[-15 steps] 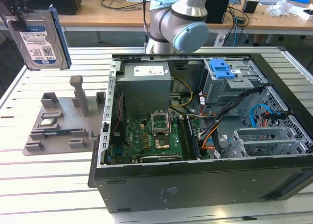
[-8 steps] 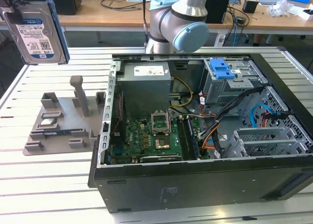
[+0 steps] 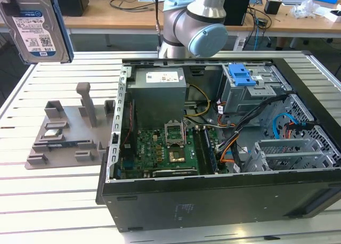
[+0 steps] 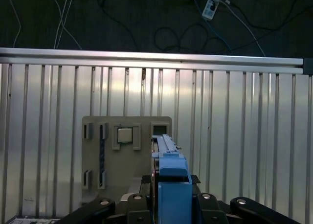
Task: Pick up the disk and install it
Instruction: 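Pick up the disk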
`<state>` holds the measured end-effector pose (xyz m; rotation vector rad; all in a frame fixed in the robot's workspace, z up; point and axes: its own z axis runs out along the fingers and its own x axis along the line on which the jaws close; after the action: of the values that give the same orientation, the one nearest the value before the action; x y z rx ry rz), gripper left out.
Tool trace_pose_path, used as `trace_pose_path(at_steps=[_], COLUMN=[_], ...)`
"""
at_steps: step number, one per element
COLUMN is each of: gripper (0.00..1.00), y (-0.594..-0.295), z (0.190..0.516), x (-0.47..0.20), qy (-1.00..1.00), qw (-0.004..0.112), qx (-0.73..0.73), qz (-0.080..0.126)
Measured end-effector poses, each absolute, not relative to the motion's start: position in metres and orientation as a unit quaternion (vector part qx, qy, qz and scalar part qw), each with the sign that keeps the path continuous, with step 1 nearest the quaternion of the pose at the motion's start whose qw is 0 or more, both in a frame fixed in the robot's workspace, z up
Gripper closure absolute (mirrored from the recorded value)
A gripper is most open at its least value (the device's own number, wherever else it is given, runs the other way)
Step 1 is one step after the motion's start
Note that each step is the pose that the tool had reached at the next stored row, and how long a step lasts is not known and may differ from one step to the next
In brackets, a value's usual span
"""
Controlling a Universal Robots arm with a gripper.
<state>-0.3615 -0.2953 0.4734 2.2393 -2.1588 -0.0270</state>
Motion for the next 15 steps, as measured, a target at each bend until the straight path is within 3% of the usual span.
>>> trace_pose_path(at_steps=[15], gripper=[0.63], y=[-0.295], z=[0.493], x=[-0.361], qy=[-0.694], qw=[0.016], qx=[0.720], qz=[-0.009])
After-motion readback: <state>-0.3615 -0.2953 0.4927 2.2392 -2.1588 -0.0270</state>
